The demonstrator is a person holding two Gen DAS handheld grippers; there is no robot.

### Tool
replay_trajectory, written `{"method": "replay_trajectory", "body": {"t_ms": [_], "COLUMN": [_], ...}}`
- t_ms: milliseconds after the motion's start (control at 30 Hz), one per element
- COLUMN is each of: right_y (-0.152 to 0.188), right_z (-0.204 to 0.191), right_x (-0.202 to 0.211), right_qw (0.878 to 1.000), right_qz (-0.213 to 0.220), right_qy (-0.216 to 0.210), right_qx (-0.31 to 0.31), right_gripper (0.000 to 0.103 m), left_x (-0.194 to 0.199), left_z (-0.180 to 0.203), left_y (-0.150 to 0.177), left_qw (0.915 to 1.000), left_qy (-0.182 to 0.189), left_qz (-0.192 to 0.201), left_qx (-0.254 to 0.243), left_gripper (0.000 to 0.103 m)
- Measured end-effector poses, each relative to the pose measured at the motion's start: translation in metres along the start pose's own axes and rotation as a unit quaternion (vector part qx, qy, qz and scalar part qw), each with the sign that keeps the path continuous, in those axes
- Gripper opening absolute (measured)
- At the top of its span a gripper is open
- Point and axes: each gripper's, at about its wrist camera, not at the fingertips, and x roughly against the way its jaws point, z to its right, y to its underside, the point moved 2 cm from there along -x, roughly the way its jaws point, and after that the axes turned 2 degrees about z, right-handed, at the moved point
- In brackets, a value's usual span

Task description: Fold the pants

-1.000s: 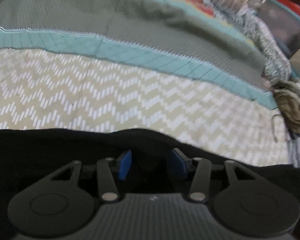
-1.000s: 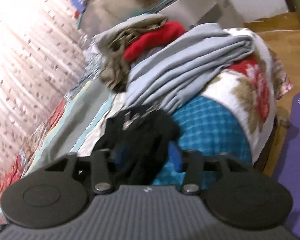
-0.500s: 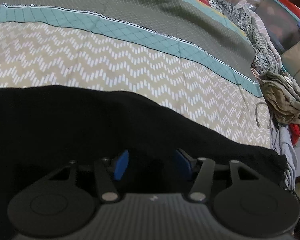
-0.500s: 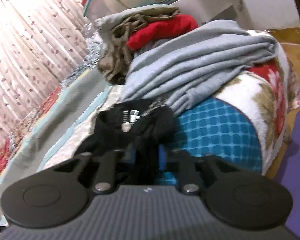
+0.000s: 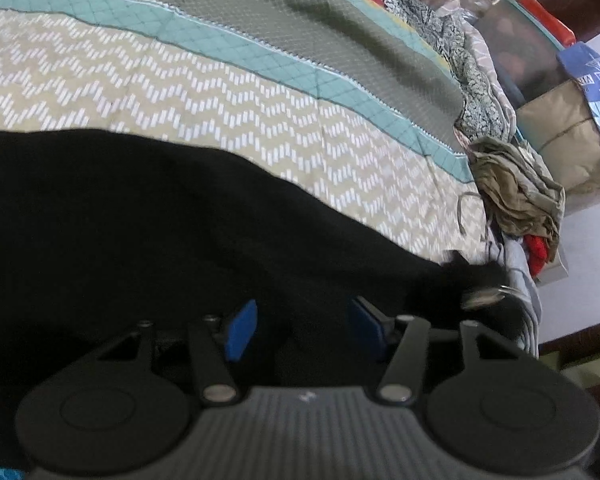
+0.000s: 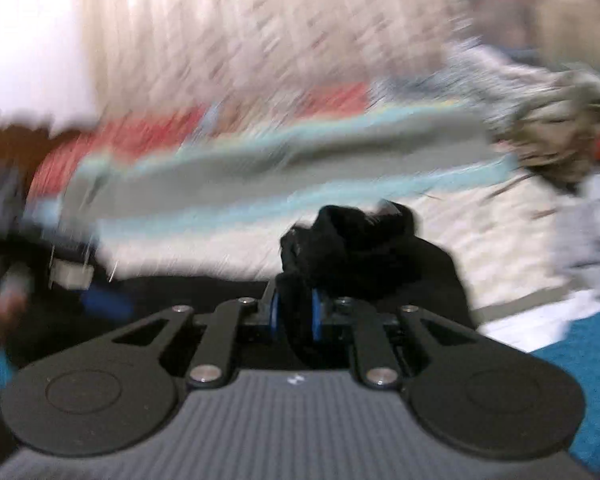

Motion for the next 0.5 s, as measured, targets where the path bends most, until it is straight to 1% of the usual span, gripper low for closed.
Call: {"method": "replay_trajectory", "body": {"t_ms": [33, 67, 100, 133, 167, 200, 233, 267, 300, 367, 433, 500], "right_y": [0.009, 0.021, 0.033, 0.040, 0.041, 0.037, 0.030, 0.023, 0.017, 0.000, -0.013, -0.017], "right_z": [-0.011, -0.021, -0.029, -0.035, -0.041, -0.043, -0.042, -0.040, -0.038, -0.026, -0.011, 0.000], "right_x": [-0.015, -0.032, -0.046, -0.050, -0.046, -0.040, -0.034, -0.027, -0.019, -0.012, -0.011, -0.013], "right_qw": [0.999, 0.995, 0.989, 0.985, 0.983, 0.983, 0.985, 0.986, 0.988, 0.991, 0.996, 0.997], "right_qz": [-0.039, -0.085, -0.123, -0.128, -0.121, -0.122, -0.120, -0.113, -0.101, -0.079, -0.056, -0.045], "right_qy": [-0.005, 0.000, 0.018, 0.027, 0.020, -0.004, -0.031, -0.052, -0.063, -0.074, -0.070, -0.055], "right_qx": [0.020, 0.048, 0.084, 0.116, 0.138, 0.137, 0.123, 0.111, 0.103, 0.075, 0.029, -0.013], "right_gripper": [0.019, 0.023, 0.025, 0.031, 0.045, 0.051, 0.054, 0.054, 0.054, 0.052, 0.051, 0.041], "left_x": [0.000, 0.000, 0.001, 0.002, 0.004, 0.007, 0.011, 0.015, 0.019, 0.029, 0.040, 0.053], "left_z": [-0.002, -0.005, -0.009, -0.013, -0.017, -0.021, -0.026, -0.030, -0.035, -0.044, -0.054, -0.064], "left_y": [0.002, 0.004, 0.006, 0.008, 0.009, 0.009, 0.009, 0.009, 0.009, 0.009, 0.009, 0.011], "left_qw": [1.0000, 1.0000, 1.0000, 0.9999, 0.9999, 0.9998, 0.9998, 0.9997, 0.9995, 0.9990, 0.9984, 0.9977], "left_qy": [0.000, 0.000, 0.000, 0.000, 0.002, 0.005, 0.008, 0.011, 0.015, 0.022, 0.025, 0.026], "left_qz": [-0.002, -0.005, -0.007, -0.008, -0.008, -0.007, -0.004, 0.000, 0.005, 0.015, 0.026, 0.036], "left_qx": [0.001, 0.003, 0.005, 0.009, 0.012, 0.016, 0.019, 0.023, 0.027, 0.035, 0.045, 0.050], "left_gripper": [0.054, 0.054, 0.054, 0.054, 0.054, 0.054, 0.054, 0.055, 0.055, 0.055, 0.056, 0.056]}}
